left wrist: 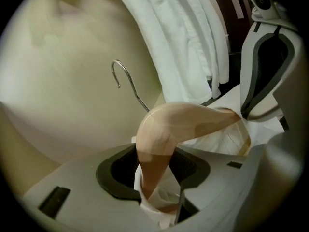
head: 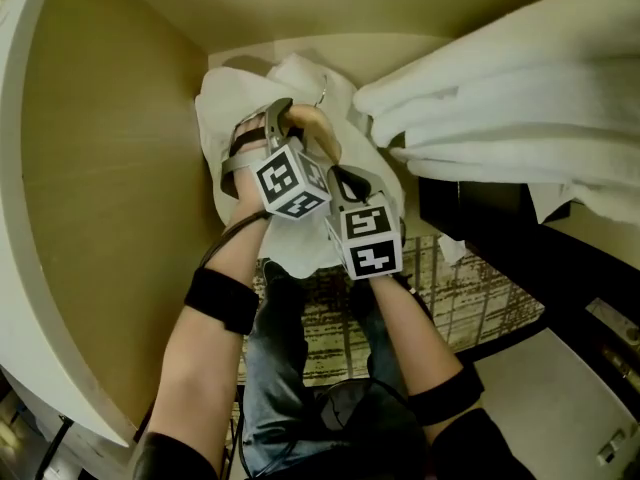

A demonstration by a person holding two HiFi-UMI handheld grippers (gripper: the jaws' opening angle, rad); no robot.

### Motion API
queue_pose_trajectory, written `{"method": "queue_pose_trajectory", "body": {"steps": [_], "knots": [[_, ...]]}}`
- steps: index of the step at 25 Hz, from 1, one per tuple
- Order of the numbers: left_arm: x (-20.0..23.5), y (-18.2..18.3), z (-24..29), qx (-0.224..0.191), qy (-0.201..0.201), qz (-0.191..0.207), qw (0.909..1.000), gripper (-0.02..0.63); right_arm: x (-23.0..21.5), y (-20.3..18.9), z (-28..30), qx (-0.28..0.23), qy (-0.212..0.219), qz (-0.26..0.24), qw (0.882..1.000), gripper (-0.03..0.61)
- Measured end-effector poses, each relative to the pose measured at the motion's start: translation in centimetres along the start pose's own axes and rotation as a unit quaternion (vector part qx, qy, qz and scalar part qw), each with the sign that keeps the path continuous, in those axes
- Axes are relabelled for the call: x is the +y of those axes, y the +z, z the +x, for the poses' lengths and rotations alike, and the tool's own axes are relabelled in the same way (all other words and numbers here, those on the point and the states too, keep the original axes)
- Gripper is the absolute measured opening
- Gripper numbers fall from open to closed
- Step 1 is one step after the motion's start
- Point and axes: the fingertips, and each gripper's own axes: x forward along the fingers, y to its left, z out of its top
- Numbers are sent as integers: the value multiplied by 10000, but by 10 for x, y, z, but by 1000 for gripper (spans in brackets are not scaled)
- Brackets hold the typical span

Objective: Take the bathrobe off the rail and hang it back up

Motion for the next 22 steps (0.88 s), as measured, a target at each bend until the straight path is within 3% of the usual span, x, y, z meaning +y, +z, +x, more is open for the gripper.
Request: {"method": "queue_pose_trajectory", "body": {"steps": [10,14,22], "knots": [[-12,5,35,-281,-6,-20,9996,187,-11,-30,11,80,-99,139,9998,25],[-11,-2,30,-273,86,-346,9990,319,-14,-32,7,56,-115,153,9998,25],[-21,0,5,-284,52,-236,9993,323,-7,-28,-6,-7,-147,194,9997,25]]}}
